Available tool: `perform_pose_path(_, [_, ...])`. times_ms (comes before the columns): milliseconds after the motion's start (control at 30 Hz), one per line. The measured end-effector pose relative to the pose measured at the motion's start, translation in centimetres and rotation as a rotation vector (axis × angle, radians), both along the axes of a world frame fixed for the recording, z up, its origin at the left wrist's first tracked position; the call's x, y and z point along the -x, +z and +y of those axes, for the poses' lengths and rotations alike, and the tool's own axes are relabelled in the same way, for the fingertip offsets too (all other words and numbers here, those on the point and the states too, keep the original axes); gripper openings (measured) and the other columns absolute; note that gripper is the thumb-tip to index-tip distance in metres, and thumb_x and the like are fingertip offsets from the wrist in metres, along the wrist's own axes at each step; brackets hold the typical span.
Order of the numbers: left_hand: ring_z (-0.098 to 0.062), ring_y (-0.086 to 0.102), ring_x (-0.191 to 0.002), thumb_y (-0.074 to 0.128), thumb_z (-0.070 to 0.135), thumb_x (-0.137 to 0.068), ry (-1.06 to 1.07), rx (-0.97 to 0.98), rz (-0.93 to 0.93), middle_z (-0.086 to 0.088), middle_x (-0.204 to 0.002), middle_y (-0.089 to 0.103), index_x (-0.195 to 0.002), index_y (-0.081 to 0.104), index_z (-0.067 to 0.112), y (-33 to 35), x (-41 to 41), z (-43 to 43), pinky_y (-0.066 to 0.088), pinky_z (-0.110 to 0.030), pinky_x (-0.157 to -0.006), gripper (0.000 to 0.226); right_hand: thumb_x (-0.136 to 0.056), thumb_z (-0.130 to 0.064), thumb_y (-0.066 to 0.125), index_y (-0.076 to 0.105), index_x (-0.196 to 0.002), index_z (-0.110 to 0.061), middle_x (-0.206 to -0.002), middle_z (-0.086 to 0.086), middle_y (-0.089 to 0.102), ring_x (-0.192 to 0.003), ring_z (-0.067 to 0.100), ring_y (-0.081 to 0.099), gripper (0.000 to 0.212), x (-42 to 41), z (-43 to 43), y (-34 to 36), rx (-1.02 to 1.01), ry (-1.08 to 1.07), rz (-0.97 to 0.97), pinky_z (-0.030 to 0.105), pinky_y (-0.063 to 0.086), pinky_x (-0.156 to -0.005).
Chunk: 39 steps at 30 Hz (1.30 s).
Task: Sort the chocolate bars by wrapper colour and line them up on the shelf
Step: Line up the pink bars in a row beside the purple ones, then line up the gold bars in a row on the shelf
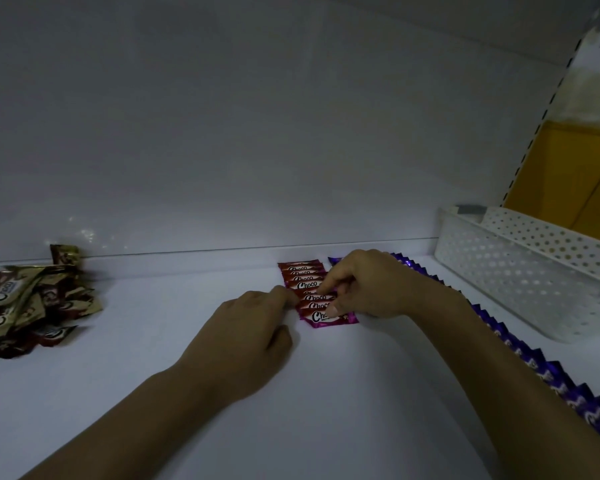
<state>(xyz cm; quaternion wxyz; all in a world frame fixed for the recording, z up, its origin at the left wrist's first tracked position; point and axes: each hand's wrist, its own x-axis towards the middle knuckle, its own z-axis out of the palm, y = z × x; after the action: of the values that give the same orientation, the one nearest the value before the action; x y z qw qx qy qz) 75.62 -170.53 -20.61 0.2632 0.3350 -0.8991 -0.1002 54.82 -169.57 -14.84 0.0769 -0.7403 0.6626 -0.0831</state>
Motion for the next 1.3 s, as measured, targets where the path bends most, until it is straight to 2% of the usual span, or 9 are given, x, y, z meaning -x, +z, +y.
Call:
perform_pose_path(167, [-0.01,0.051,-0.11,0.037,0.029,-0.095,-0.027,0.044,-0.01,0.009,-0.128,0.057,-0.137,0.043,0.031,-0.1,-0.1,0.0,0.041,-0.025,-0.092,0.042,-0.072,-0.036,0.079,0.071,-0.106,-0.029,-0.073,-0.023,0.06,-0.065,-0.009,0.056,0.036,-0.1,0.2,0.3,0.011,-0.019,-0.061,0.016,0.041,-0.07])
perform_pose_path(267, [-0.007,0.048,-0.119,0.039,0.029,-0.095,-0.035,0.06,-0.015,0.012,-0.133,0.055,-0.133,0.051,0.031,-0.2,-0.3,-0.2,0.037,-0.021,-0.099,0.04,-0.072,-0.033,0.08,0.072,-0.103,-0.027,-0.069,-0.023,0.062,-0.064,-0.011,0.06,0.033,0.1,0.3,0.5,0.003,-0.033,-0.129,0.011,0.042,-0.065])
perform_pose_path(433, [-0.001,0.044,-0.122,0.043,0.026,-0.098,-0.031,0.057,-0.026,0.016,-0.136,0.051,-0.136,0.048,0.033,-0.5,-0.2,-0.3,0.031,-0.016,-0.101,0.039,-0.079,-0.027,0.075,0.073,-0.102,-0.022,-0.092,-0.009,0.07,-0.084,0.005,0.065,0.024,0.2,0.8,1.0,0.019,-0.05,-0.14,0.028,0.052,-0.085])
perform_pose_path(500, [-0.004,0.046,-0.119,0.043,0.024,-0.097,-0.028,0.048,-0.021,0.014,-0.136,0.052,-0.137,0.046,0.032,-0.4,-0.2,-0.2,0.033,-0.017,-0.099,0.04,-0.08,-0.026,0.074,0.073,-0.101,-0.021,-0.089,-0.009,0.068,-0.088,0.008,0.064,0.021,0.2,1.0,1.2,0.04,-0.06,-0.147,0.033,0.053,-0.088])
perform_pose_path(733, [-0.008,0.046,-0.119,0.043,0.031,-0.097,0.065,0.093,0.001,0.009,-0.139,0.049,-0.142,0.037,0.028,-0.1,0.0,0.3,0.031,-0.015,-0.092,0.046,-0.088,-0.03,0.065,0.071,-0.104,-0.019,-0.105,-0.002,0.068,-0.094,0.013,0.061,0.021,-0.5,1.0,1.1,0.167,-0.089,-0.089,0.04,0.049,-0.092])
perform_pose_path(933, [-0.011,0.035,-0.13,0.039,0.041,-0.096,0.181,0.232,-0.177,0.011,-0.146,0.036,-0.143,0.03,0.031,1.3,-0.8,0.5,0.027,-0.024,-0.103,0.05,-0.09,-0.027,0.061,0.057,-0.126,-0.021,-0.129,-0.001,0.055,-0.116,0.018,0.052,0.037,-3.6,1.6,-0.5,0.353,0.014,-0.196,0.041,0.04,-0.102])
perform_pose_path(1067, [-0.017,0.025,-0.138,0.039,0.049,-0.093,0.315,0.279,-0.275,0.005,-0.153,0.027,-0.145,0.026,0.03,2.5,-5.1,-0.3,0.019,-0.032,-0.109,0.056,-0.092,-0.028,0.059,0.049,-0.133,-0.027,-0.136,-0.01,0.048,-0.122,0.009,0.046,0.042,-7.3,1.5,-2.4,0.351,0.124,-0.33,0.032,0.038,-0.105])
perform_pose_path(1167, [-0.018,0.019,-0.142,0.037,0.062,-0.09,0.535,0.287,-0.34,0.003,-0.156,0.022,-0.144,0.027,0.032,2.8,-10.4,-0.8,0.013,-0.04,-0.114,0.063,-0.095,-0.028,0.054,0.042,-0.136,-0.032,-0.138,-0.012,0.043,-0.122,0.006,0.044,0.044,-10.5,1.2,-3.6,0.258,0.2,-0.365,0.023,0.036,-0.102])
perform_pose_path(1300, [-0.019,0.016,-0.144,0.04,0.073,-0.082,0.844,0.116,-0.2,0.004,-0.155,0.025,-0.141,0.032,0.032,1.6,-15.6,-1.3,0.011,-0.05,-0.116,0.073,-0.099,-0.03,0.042,0.042,-0.137,-0.03,-0.131,-0.009,0.049,-0.119,0.012,0.042,0.038,-14.1,0.3,-4.2,0.207,0.309,-0.103,0.028,0.037,-0.098])
